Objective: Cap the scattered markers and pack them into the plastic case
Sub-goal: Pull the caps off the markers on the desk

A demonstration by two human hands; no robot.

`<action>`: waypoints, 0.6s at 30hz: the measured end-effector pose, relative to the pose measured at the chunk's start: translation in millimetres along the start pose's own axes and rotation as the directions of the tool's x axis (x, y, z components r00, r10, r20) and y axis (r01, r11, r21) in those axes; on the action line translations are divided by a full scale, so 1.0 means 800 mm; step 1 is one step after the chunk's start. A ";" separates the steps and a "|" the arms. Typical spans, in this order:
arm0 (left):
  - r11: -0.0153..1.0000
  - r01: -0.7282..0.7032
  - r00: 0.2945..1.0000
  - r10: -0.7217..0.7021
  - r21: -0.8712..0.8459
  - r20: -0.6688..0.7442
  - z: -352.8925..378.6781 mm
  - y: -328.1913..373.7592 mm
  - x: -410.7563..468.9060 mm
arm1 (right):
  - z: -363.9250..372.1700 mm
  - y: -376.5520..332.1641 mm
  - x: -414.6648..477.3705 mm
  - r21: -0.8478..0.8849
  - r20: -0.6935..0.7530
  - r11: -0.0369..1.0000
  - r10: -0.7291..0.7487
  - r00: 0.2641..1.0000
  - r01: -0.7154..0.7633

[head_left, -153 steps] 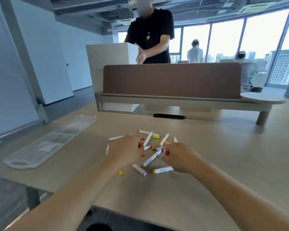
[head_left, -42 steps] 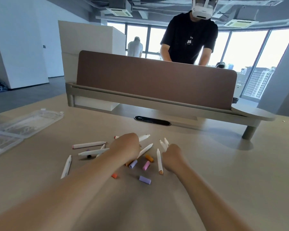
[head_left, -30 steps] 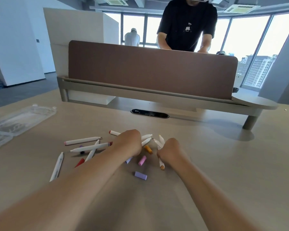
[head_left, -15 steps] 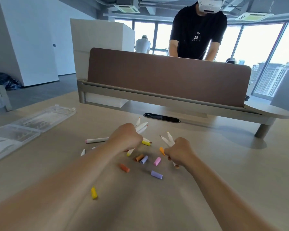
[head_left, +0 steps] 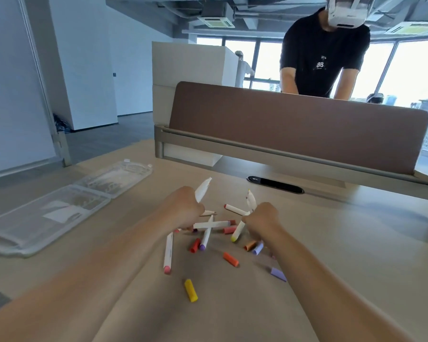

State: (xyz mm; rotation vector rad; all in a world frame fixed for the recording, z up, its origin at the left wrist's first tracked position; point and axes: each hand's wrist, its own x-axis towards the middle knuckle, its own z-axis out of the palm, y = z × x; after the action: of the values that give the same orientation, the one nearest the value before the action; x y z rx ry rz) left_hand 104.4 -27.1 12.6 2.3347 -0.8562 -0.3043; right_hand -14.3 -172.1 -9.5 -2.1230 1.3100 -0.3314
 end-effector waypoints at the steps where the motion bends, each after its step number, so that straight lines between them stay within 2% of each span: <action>1: 1.000 -0.008 1.000 0.008 0.006 -0.005 -0.001 -0.003 0.002 | 0.001 -0.004 0.002 -0.032 0.022 0.999 0.012 1.000 -0.012; 9: 0.996 -0.047 0.999 0.045 0.078 0.026 -0.009 -0.013 0.008 | 0.004 -0.024 0.003 -0.204 0.136 0.973 0.138 0.981 -0.108; 12: 0.992 0.001 1.000 -0.004 0.129 0.024 -0.010 -0.013 0.003 | 0.000 -0.025 0.002 -0.226 0.151 0.974 0.065 0.986 -0.030; 15: 0.990 0.040 0.998 -0.046 0.133 0.042 -0.017 -0.016 -0.003 | -0.003 -0.025 0.004 -0.060 0.014 0.997 -0.045 0.999 0.046; 18: 0.990 0.095 0.994 -0.101 0.104 0.049 -0.025 -0.020 -0.016 | -0.004 -0.038 -0.002 0.008 0.003 0.987 -0.158 0.987 0.158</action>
State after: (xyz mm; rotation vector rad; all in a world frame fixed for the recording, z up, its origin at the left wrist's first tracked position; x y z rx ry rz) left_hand 111.3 0.3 18.2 2.4782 -0.8010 -0.3751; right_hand 5.2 -161.9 11.9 -2.2251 1.1388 -0.3979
